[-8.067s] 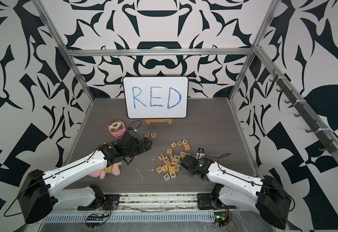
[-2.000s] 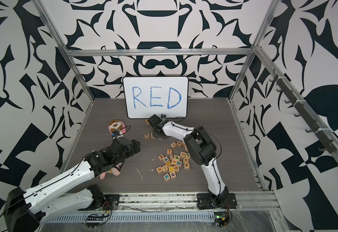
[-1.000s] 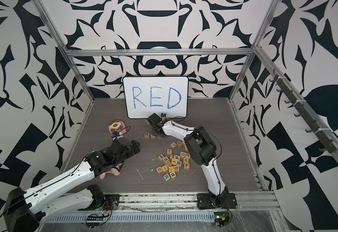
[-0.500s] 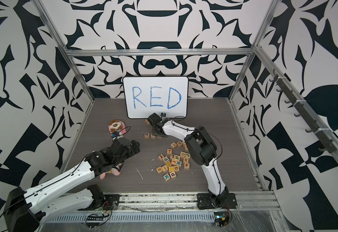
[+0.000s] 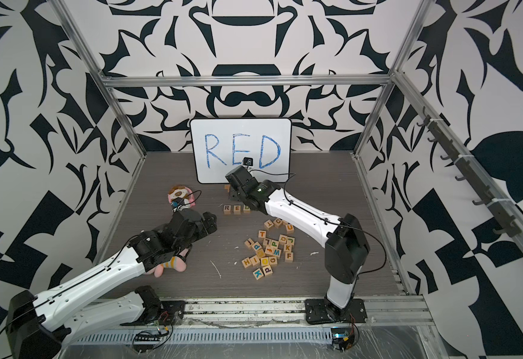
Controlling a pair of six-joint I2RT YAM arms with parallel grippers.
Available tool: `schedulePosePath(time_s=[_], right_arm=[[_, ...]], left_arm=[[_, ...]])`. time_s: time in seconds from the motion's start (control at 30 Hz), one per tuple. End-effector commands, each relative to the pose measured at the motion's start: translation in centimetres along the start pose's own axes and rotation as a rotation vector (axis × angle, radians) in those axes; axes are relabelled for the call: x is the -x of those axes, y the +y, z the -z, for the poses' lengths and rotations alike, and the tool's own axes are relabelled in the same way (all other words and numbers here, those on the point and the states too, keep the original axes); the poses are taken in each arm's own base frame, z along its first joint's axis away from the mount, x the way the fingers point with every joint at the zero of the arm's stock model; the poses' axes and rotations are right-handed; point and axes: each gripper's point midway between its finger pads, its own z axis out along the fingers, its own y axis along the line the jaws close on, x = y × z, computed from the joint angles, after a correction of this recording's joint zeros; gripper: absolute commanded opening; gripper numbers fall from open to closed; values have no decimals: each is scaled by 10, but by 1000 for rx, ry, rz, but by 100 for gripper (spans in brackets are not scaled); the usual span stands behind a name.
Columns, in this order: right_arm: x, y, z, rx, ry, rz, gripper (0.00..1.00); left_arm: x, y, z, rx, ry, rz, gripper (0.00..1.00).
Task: Assemble the uppercase word "red" with letter blocks
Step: Reset both arms
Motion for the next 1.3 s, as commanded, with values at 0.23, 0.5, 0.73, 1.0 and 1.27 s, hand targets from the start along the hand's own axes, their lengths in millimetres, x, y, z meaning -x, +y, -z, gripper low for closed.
schedulePosePath(time_s=[0.23, 0.5, 0.73, 1.0, 1.27], right_arm=[[37, -42, 91, -5, -288, 81, 50], [44, -85, 138, -29, -505, 71, 62], [39, -117, 160, -96, -699, 203, 68], [31, -158, 148, -294, -769, 253, 78], [23, -219, 121, -442, -742, 241, 92]], left_arm=[[40, -16, 17, -1, -135, -108, 99], [76, -21, 25, 29, -322, -206, 99], [107, -16, 28, 113, -512, -297, 100], [156, 56, 6, 279, -573, -186, 100], [182, 133, -6, 542, -632, -238, 99]])
